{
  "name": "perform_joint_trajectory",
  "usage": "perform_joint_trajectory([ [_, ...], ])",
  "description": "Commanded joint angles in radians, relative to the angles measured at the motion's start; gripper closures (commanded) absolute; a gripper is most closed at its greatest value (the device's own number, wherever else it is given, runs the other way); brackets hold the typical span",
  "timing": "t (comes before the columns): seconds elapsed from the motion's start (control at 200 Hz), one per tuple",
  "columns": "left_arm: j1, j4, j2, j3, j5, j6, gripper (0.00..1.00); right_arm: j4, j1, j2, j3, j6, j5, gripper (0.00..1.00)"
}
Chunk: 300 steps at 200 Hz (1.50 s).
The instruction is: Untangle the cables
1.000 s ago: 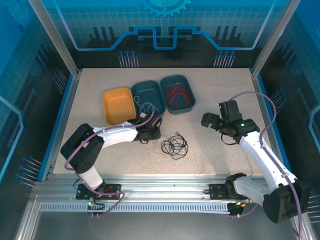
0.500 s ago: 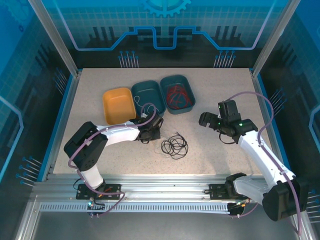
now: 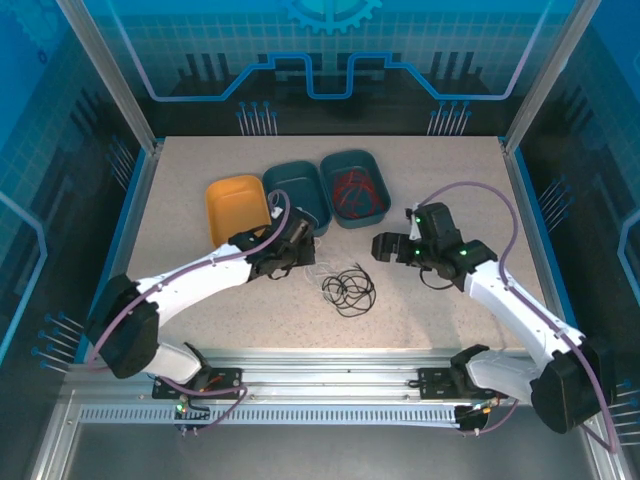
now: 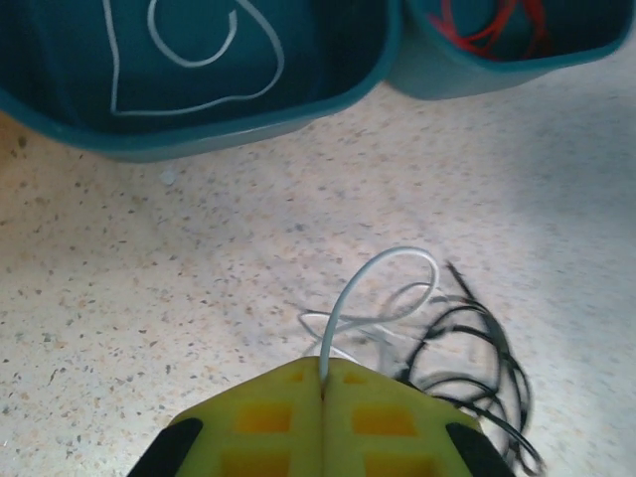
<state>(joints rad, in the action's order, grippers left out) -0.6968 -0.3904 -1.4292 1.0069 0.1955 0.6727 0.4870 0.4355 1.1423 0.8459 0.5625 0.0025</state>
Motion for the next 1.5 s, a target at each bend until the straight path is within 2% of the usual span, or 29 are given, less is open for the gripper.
perform_joint_trajectory([
  [0.0, -0.004, -0.045, 0.055, 0.043, -0.075, -0.055, 1.0, -0.08, 0.046, 0.054, 0.025, -0.014, -0.035, 0.0],
  [0.105, -0.004, -0.051, 0.089, 0.073, -0.118, -0.082, 1.0, -0.14, 0.088, 0.115, 0.027, -0.002, -0.076, 0.0],
  [0.315, -0.004, -0.049, 0.144, 0.156, -0.17, -0.144, 1.0, -0.127, 0.166, 0.209, 0.1, -0.012, -0.023, 0.0],
  [0.685, -0.005, -0.033, 0.193, 0.296, -0.211, -0.234, 1.0, -0.146, 0.188, 0.242, 0.099, 0.0, -0.013, 0.0],
  [0.941, -0.005, -0.025, 0.223, 0.361, -0.176, -0.292, 1.0, -0.148, 0.187, 0.267, 0.079, 0.017, 0.009, 0.0],
  [1.231, 0.006, -0.059, 0.231, 0.464, -0.083, -0.367, 1.0, -0.114, 0.181, 0.246, 0.089, 0.02, 0.063, 0.0],
  [1.496, 0.013, -0.059, 0.259, 0.575, -0.032, -0.463, 1.0, -0.112, 0.175, 0.234, 0.083, 0.022, 0.061, 0.0],
])
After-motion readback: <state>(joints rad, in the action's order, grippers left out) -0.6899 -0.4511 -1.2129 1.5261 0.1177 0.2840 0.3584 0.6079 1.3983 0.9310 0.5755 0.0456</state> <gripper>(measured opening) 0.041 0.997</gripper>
